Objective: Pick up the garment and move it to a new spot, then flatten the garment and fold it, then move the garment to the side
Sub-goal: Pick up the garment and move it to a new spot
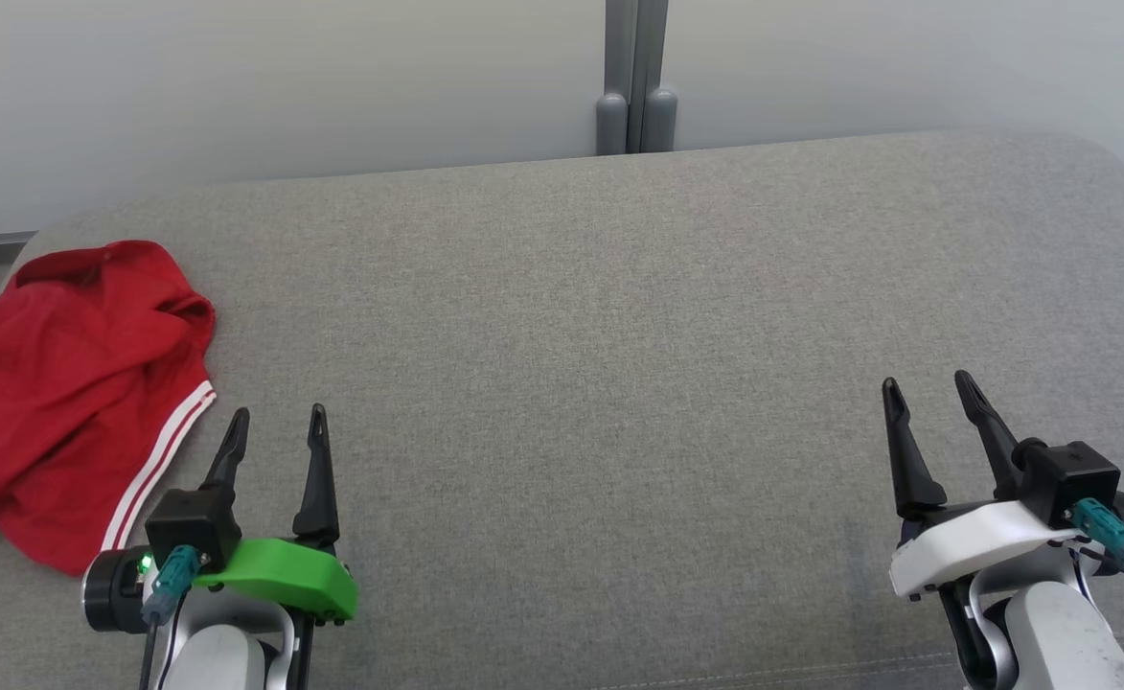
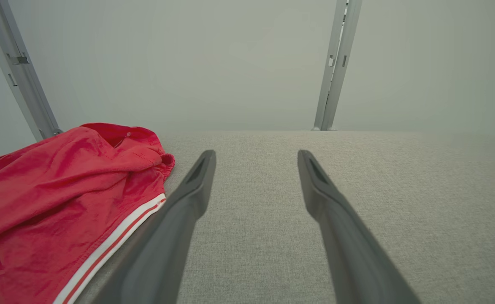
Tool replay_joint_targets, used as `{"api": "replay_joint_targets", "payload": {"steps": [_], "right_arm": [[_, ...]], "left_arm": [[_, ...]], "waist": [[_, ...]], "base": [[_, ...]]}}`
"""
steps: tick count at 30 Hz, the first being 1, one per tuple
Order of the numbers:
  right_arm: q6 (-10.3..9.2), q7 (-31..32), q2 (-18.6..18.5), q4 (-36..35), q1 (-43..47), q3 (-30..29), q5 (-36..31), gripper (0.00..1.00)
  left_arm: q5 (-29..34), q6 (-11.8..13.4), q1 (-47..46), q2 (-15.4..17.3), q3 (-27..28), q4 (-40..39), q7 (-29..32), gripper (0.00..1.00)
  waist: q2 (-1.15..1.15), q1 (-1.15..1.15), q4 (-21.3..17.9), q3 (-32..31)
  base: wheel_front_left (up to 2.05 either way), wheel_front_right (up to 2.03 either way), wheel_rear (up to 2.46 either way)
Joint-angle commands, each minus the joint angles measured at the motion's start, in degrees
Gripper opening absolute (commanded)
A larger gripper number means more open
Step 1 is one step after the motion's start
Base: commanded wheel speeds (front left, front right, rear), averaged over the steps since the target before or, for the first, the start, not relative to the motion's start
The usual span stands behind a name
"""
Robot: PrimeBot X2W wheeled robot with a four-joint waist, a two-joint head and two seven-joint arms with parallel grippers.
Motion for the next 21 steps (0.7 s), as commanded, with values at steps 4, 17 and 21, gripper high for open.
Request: {"api": "replay_joint_targets", "payload": {"steps": [4, 17, 21], "right_arm": [[0.00, -0.2, 0.0, 0.1, 0.4, -0.2, 0.2, 1.00], [0.00, -0.2, -0.1, -0.1, 0.8, -0.5, 0.0, 1.00], [0.00, -0.2, -0.1, -0.2, 0.9, -0.3, -0.1, 1.00]], "left_arm": [[0.1, 0.1, -0.9, 0.0, 0.1, 0.4, -0.2, 1.00], [-0.3, 0.1, -1.4, -0.1, 0.1, 0.7, -0.2, 1.00], [-0.2, 0.4, -1.4, -0.1, 0.0, 0.6, -0.2, 1.00]], "waist": [[0.00, 0.00, 0.1, 0.0], [0.00, 0.00, 2.1, 0.0], [0.00, 0.00, 4.0, 0.0]], "base": [[0.00, 0.00, 0.00], [0.00, 0.00, 0.00], [0.00, 0.00, 0.00]]}}
